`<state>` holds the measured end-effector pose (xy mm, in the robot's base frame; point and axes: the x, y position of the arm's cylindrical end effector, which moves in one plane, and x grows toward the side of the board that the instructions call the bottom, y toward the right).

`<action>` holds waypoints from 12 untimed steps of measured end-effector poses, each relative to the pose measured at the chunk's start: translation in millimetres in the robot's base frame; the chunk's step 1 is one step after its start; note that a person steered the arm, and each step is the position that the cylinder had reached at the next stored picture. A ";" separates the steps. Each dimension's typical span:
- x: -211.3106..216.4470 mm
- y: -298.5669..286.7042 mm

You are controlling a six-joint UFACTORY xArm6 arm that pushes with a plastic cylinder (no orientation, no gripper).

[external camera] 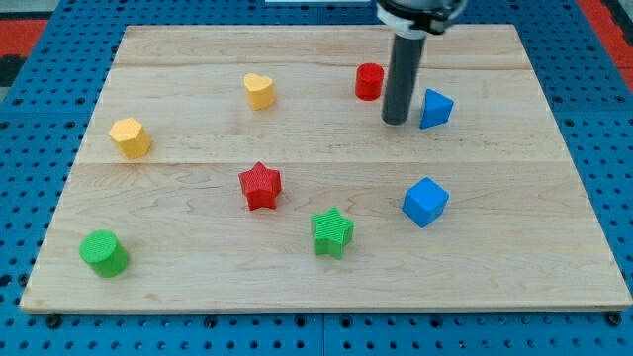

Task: Push the red star towards the green circle

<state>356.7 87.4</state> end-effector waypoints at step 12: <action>138.9 -155.7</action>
<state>495.5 -68.3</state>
